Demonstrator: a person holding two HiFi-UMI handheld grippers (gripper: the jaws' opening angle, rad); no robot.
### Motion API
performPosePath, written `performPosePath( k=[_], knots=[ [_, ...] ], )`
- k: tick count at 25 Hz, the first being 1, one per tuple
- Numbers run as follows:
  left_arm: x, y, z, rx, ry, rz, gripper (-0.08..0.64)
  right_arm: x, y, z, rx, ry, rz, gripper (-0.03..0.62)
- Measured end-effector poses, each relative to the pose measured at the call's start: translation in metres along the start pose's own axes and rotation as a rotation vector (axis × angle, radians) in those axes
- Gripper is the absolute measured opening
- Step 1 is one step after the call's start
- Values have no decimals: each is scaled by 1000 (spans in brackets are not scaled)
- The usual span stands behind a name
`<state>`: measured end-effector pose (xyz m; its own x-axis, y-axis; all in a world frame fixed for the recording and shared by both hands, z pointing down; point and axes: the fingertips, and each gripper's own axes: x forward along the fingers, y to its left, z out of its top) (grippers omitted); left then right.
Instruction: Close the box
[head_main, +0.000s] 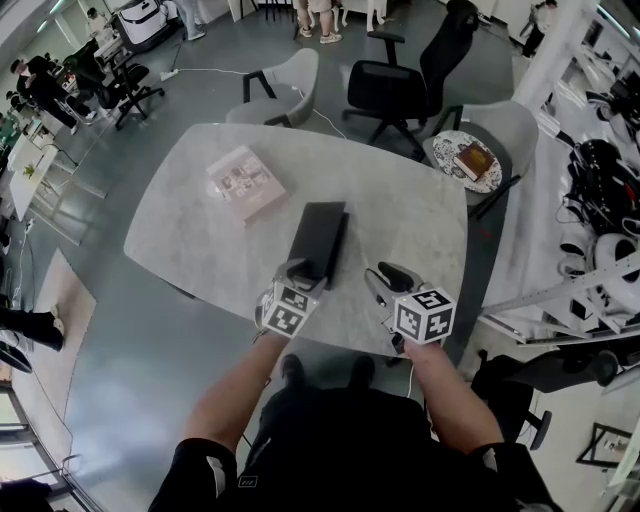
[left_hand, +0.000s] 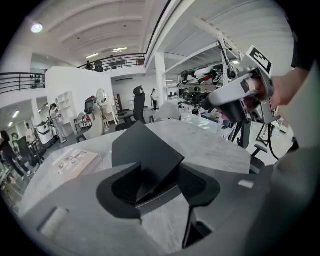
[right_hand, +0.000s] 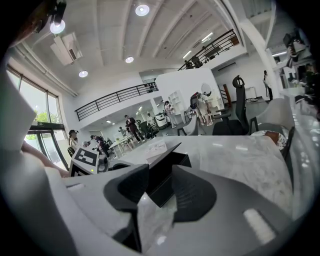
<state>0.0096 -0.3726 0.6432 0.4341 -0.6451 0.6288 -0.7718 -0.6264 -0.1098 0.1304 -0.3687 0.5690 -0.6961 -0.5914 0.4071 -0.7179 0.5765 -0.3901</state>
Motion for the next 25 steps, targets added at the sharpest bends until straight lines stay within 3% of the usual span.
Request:
performPosePath(
  k=[6, 11, 25],
  knots=[
    [6, -4, -3, 39, 35, -5, 229, -1, -3, -5, 6, 11, 4, 146],
    [13, -16, -8, 74, 91, -61, 246, -4, -3, -10, 14, 17, 8, 146],
    [22, -19, -12, 107, 135, -59, 261, -13, -15, -22, 29, 19, 15, 146]
  ],
)
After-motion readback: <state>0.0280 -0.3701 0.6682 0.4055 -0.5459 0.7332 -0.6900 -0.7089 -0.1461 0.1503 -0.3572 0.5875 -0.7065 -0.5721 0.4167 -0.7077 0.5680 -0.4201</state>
